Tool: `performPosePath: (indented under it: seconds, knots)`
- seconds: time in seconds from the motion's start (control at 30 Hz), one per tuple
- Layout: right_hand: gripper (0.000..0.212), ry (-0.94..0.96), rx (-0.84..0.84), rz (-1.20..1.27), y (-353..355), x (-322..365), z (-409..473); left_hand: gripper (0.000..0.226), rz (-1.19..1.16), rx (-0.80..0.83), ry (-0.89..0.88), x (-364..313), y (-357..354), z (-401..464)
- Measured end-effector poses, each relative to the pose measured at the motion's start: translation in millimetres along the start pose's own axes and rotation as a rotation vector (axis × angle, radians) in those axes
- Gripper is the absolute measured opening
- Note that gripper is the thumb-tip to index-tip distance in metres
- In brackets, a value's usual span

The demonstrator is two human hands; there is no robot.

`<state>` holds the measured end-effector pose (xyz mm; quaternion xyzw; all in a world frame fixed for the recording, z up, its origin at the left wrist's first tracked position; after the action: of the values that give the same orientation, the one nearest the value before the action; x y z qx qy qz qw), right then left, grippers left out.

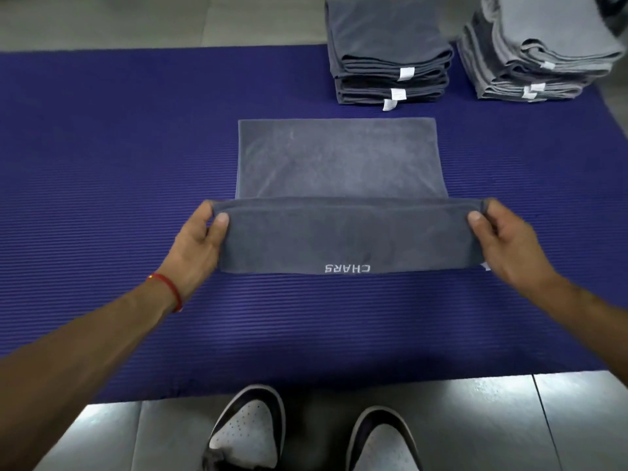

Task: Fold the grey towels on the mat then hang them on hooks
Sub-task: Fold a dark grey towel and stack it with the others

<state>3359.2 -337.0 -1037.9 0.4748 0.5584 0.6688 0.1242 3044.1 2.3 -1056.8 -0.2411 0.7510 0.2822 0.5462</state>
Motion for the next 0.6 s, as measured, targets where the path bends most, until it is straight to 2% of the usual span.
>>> performPosePath:
  seconds: [0.1,0.17,0.27,0.33,0.4,0.47,0.6]
  knots:
    - [0.027,0.016,0.008,-0.101,-1.9,3.3,-17.9,0.016,0.251,-0.021,-0.025,8.2,2.4,-12.5]
    - [0.035,-0.063,0.019,-0.064,-7.8,-10.4,-43.2,0.018,0.272,-0.034,0.005,18.6,7.1,-36.2]
    - [0.061,-0.152,0.078,-0.059,-20.7,-36.6,-96.1,0.027,0.266,-0.034,0.068,37.8,11.3,-86.5]
    - [0.054,-0.167,0.109,-0.034,-21.7,-41.2,-118.6,0.034,0.291,-0.040,0.076,43.4,10.3,-114.8]
    - [0.034,-0.187,0.094,0.005,-15.9,-36.9,-114.6,0.028,0.286,-0.073,0.057,37.0,9.0,-121.9]
    - [0.027,-0.202,0.044,0.054,-7.1,-26.4,-89.4,0.018,0.263,-0.119,0.007,25.5,10.0,-103.7]
    - [0.021,-0.188,-0.058,0.088,0.4,-6.2,-15.5,0.019,0.290,-0.145,-0.163,-1.9,10.6,-31.3]
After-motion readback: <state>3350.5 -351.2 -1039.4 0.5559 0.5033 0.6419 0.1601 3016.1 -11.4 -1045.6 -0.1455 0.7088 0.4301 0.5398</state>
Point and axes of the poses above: each hand's wrist, its own z-axis towards the middle knuckle, its own y-axis out of the back of the hand, x = y × z, the point moved 6 cm from there along z, towards the middle knuckle, and after that the axes turned 13 degrees about -z, right-handed, at the moved point
